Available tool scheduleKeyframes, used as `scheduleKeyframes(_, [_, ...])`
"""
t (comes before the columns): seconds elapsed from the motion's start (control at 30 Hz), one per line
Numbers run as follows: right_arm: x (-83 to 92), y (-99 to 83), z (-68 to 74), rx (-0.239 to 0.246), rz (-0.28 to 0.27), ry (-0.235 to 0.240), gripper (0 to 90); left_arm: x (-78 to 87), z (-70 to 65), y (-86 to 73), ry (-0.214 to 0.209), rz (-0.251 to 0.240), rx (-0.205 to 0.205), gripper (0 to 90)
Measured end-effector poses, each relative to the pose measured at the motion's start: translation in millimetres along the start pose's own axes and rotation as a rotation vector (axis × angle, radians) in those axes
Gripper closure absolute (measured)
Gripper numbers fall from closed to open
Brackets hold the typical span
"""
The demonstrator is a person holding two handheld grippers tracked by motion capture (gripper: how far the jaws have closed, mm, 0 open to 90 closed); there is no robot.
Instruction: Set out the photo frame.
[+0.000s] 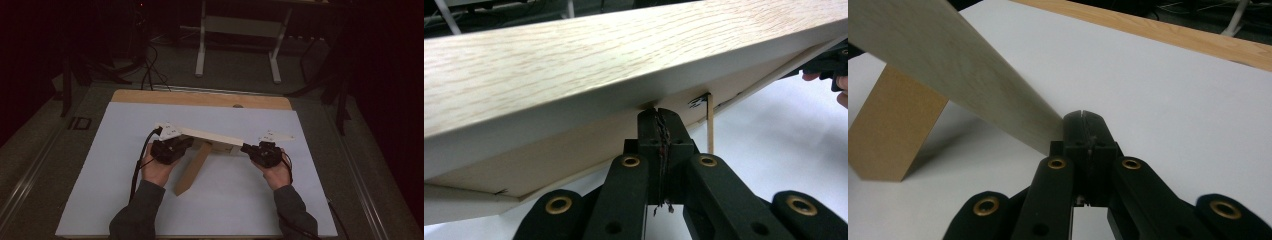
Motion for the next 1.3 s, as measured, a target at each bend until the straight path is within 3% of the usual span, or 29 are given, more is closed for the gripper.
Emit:
scheduleKeyframes(0.87, [-5.8,0.5,11.1,0.023,0.009,0.031,90.0,-3.2,12.2,4.2,0.017,0.021,0.028,90.0])
scheduleKeyframes(1.3, [-10.3,3.5,14.5,0.032,0.014,0.042,90.0,-5.6,11.5,6.3,-0.003,0.018,0.039,90.0])
Point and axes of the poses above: each handheld gripper's, and its own axes: x roughly backward along the jaws, y roughly out of its top, z roughly to its left, the point moved 5 cm from there along -x, roughly forward along the jaws, and after that the axes turned 2 degrees about -z, right-handed, at the moved point
